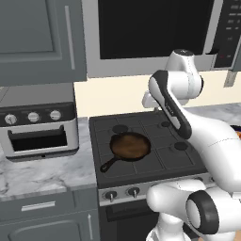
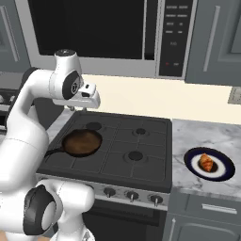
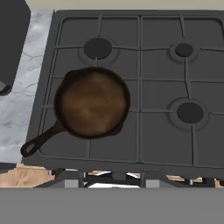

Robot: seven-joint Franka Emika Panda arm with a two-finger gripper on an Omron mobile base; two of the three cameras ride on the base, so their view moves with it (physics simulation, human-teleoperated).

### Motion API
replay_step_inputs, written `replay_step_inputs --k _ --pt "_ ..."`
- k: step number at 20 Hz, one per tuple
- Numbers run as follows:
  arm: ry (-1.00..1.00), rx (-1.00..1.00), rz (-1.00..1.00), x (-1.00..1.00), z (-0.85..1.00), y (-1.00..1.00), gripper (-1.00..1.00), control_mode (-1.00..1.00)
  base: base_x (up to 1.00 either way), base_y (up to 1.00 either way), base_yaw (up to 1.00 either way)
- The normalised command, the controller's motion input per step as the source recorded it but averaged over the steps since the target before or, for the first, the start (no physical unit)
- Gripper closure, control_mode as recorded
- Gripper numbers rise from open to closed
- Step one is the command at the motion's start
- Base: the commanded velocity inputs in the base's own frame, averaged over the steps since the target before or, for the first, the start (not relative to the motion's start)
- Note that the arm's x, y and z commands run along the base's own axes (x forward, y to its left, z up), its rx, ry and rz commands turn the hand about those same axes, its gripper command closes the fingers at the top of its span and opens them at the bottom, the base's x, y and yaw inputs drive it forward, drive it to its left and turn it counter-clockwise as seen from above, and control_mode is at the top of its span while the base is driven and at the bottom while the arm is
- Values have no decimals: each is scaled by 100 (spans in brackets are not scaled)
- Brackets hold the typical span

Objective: Pick the croissant and place it on the pan. Then turn on the stove to warm the croissant.

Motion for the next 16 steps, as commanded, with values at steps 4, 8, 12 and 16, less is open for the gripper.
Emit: replay_step_inputs --k 4,8,12,16 --pt "0 0 0 0 0 0 -100 -100 0 0 0" --pt "0 0 0 0 0 0 -100 -100 0 0 0" --pt "0 0 0 0 0 0 -100 -100 0 0 0" --pt "0 0 0 0 0 0 -100 -100 0 0 0"
